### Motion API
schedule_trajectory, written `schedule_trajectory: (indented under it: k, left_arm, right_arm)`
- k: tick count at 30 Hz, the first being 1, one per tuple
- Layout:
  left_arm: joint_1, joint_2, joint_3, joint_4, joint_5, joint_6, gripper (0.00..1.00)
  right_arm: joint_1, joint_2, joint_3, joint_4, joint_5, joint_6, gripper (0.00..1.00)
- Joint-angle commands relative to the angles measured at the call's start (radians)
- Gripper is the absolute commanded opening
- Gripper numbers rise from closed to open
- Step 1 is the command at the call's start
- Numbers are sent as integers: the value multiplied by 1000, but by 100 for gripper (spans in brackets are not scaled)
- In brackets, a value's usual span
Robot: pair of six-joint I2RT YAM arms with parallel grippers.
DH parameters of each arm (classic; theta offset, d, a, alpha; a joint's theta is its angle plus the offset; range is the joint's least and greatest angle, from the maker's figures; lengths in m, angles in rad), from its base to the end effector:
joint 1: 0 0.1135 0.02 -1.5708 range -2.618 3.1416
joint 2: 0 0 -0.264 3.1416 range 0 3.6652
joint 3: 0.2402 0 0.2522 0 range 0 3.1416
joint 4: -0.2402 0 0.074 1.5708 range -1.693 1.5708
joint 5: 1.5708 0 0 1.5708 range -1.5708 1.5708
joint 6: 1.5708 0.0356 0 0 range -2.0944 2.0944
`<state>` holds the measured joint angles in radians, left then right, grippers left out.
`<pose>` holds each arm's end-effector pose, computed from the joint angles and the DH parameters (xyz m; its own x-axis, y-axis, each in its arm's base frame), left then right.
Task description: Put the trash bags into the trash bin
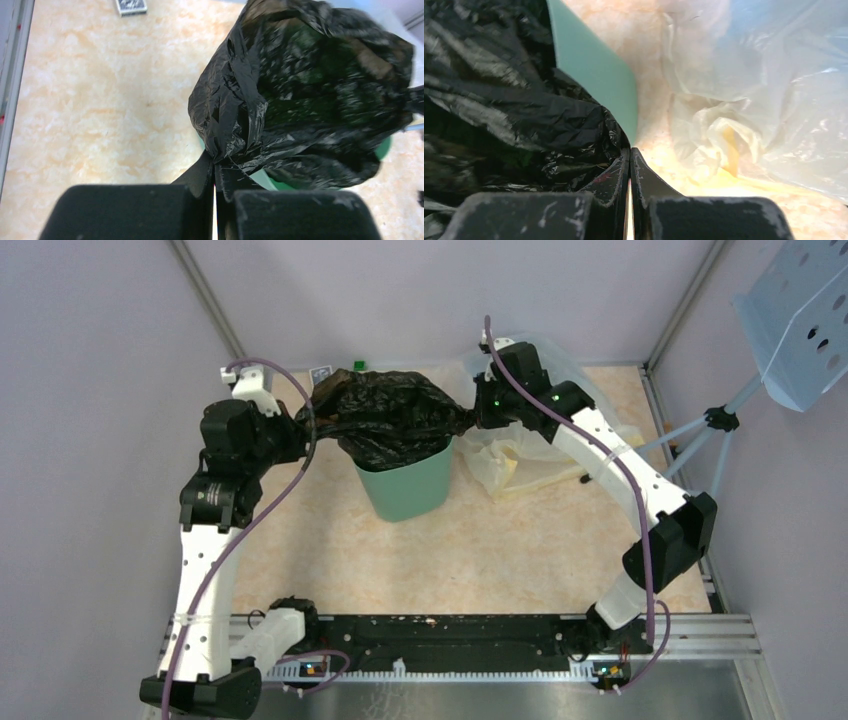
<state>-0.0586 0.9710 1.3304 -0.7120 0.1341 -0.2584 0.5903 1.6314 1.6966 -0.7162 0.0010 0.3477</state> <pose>0.1812 -0.0154 0.4360 -0.3801 -0.2314 -0.8955 0.0891 0.9545 -0.2844 0.3022 0.2024 0.3864 -0.6627 -0.0339 -0.7481 -0.3511 0.8964 0.2705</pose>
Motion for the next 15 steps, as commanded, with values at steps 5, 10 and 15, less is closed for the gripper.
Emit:
schedule_trajectory:
  k: [5, 10, 15]
  left_arm:
    - [6, 18, -127, 9, -62, 7, 0]
    - [6, -1, -183, 102, 9, -8, 0]
    - [5, -38, -167, 124, 25, -7, 0]
  right_arm:
    - [-29, -30, 5, 1, 94, -72, 0]
    - [-29, -39, 10, -12, 67, -106, 6]
    - [-29, -107, 13, -19, 86, -135, 36]
